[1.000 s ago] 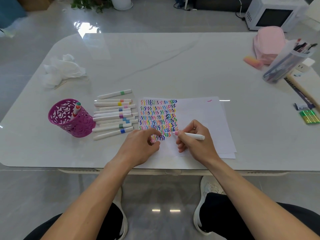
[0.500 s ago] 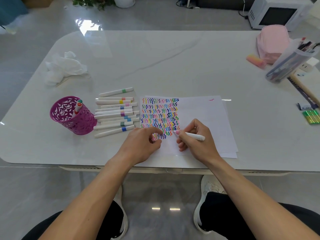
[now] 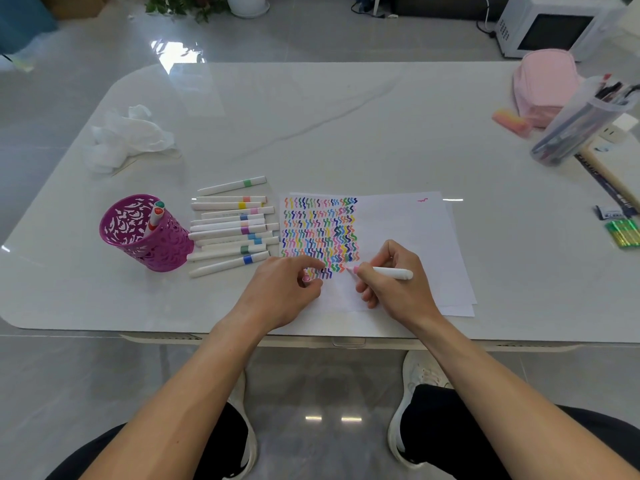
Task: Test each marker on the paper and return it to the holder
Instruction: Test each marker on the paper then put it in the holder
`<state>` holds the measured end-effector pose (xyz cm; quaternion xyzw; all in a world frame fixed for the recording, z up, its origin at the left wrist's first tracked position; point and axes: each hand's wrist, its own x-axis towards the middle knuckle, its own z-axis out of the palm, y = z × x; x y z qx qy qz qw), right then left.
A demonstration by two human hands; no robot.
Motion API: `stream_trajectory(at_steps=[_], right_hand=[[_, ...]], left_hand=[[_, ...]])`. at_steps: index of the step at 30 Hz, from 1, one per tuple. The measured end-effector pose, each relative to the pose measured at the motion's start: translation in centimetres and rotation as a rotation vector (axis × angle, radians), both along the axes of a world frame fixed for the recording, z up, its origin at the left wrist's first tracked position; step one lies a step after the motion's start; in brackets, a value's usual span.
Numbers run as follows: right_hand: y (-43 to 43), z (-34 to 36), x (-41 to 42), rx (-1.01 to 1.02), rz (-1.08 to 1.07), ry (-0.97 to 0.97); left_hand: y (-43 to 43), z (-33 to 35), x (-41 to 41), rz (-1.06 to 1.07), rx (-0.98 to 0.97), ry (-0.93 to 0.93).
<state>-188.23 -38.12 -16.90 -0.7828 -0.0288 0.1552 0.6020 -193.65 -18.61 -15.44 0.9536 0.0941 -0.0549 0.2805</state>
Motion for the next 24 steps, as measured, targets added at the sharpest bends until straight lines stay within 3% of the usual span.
stream_trajectory(at_steps=[7, 17, 24], right_hand=[[-0.1, 0.0, 0.1, -0.039, 0.068, -0.007], [-1.0, 1.5, 0.8, 0.295, -0.182, 0.037], [-1.3, 1.4, 1.2, 0.296, -0.25, -0.022]], left_hand=[[0.0, -0.2, 0.1, 0.0, 0.005, 0.001], [0.2, -0.1, -0.1, -0.002, -0.014, 0.03], [0.2, 0.6, -0.5, 0.044, -0.038, -0.048]])
